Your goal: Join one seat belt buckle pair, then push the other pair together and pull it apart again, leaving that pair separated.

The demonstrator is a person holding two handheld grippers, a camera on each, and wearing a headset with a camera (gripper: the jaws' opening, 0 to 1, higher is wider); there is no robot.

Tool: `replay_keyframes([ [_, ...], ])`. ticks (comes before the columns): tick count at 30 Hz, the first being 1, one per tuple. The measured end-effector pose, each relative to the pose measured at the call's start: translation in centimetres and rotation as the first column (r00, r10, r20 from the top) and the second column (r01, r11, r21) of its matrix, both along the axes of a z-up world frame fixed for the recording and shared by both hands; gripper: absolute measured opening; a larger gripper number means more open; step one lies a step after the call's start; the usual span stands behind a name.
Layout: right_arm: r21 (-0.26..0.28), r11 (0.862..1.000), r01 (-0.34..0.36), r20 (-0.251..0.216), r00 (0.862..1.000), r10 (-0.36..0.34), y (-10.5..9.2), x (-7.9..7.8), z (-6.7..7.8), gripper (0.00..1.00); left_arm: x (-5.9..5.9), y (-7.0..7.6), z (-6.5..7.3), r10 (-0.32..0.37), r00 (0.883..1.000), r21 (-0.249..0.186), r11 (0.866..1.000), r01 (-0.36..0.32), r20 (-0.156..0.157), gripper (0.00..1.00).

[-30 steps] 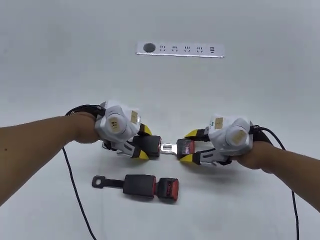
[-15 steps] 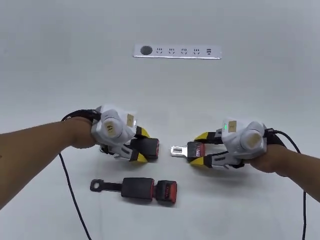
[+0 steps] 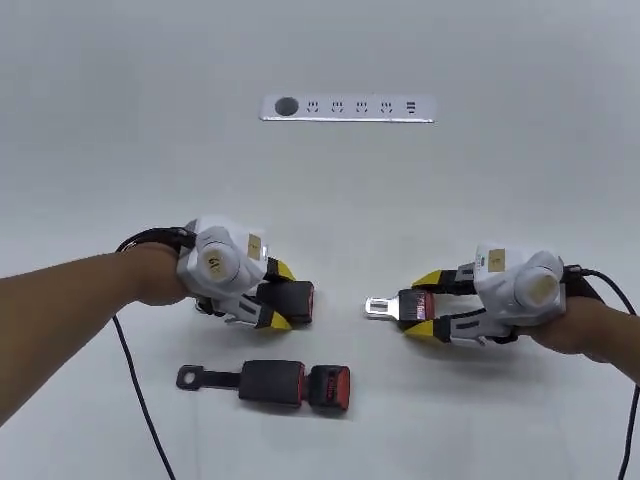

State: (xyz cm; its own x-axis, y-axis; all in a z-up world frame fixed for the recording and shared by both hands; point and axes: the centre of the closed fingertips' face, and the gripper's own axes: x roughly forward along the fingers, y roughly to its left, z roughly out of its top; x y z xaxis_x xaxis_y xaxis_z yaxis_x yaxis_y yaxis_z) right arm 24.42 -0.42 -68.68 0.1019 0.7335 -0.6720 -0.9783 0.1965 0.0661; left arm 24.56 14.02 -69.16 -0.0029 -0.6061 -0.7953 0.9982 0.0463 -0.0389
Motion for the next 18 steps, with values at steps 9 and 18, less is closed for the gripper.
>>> replay_keyframes([
  [9, -0.001, 1.000, 0.019, 0.003, 1.000, -0.019, -1.6, 0.3, -0.1, 0.35, -0.1, -0.1, 0.1, 0.002, 1.000, 0.004, 1.000, -0.002, 0.001, 0.36],
  [18, 0.003, 1.000, 0.025, 0.003, 1.000, -0.025, -3.1, 0.2, 0.0, 0.35, -0.1, -0.1, 0.1, 0.006, 1.000, 0.003, 1.000, -0.006, 0.000, 0.36],
])
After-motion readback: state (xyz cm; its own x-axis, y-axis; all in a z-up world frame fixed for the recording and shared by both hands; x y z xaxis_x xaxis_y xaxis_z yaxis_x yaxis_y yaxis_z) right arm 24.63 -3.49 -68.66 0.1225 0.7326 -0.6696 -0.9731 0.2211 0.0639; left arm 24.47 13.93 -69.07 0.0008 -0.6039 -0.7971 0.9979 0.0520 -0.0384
